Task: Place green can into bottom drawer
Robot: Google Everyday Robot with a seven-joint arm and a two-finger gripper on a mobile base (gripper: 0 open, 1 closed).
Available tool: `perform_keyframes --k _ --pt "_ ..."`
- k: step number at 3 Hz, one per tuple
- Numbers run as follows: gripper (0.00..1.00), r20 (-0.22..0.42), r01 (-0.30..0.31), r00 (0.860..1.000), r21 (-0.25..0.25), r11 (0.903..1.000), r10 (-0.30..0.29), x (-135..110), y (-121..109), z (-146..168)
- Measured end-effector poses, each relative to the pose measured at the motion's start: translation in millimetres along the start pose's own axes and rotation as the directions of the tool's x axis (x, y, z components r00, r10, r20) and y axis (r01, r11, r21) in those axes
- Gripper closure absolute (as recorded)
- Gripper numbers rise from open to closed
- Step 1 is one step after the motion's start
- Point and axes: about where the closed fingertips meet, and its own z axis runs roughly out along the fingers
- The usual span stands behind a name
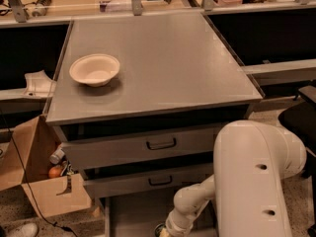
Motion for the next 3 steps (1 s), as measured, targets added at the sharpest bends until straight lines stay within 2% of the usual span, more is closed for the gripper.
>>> perform_keyframes --k 2,3 --pt "1.00 0.055 -0.055 0.997 -0.024 0.9982 0.056 -18.5 -2.5 8.9" --pt "1.00 0.056 -0.112 0.992 -0.039 0.9929 0.114 -20.7 -9.1 12.3"
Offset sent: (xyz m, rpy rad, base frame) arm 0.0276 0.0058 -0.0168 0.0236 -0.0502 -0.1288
